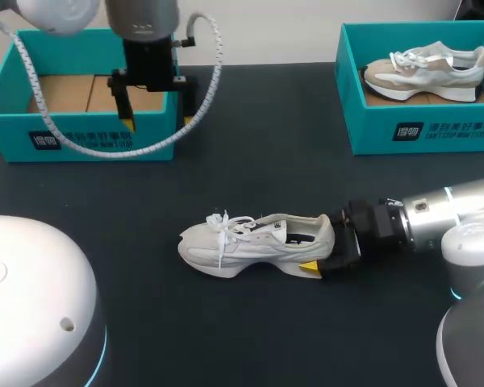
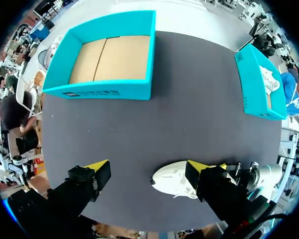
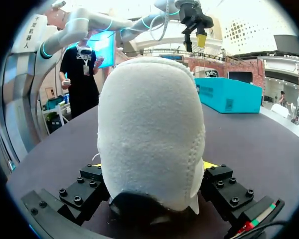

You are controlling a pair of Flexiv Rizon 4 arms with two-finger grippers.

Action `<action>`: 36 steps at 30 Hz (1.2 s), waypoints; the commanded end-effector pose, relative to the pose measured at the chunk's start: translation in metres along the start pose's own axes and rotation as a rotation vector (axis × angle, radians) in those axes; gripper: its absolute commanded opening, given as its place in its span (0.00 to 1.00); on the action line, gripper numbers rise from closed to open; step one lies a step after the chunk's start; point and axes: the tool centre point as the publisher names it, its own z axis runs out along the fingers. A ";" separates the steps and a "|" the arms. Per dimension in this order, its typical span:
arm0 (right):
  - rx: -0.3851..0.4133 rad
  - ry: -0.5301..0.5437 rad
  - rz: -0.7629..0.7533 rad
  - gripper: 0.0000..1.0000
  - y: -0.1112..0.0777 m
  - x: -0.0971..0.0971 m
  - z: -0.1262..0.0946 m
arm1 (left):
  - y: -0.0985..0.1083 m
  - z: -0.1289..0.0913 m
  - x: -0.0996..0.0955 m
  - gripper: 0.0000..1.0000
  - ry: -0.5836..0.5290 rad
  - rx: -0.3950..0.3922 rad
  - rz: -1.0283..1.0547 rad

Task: Take the shoe out of the shoebox, open the shoe tongue, remove and reinsert the insole, then place the shoe into the shoebox

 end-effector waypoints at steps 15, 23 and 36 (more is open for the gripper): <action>0.005 -0.002 0.001 0.00 -0.004 0.000 0.005 | 0.072 0.009 0.078 1.00 -0.051 0.045 0.003; 0.005 -0.002 0.001 0.00 -0.004 0.000 0.005 | 0.072 0.009 0.078 1.00 -0.051 0.045 0.003; 0.005 -0.002 0.001 0.00 -0.004 0.000 0.005 | 0.104 0.039 0.120 1.00 -0.045 -0.008 0.132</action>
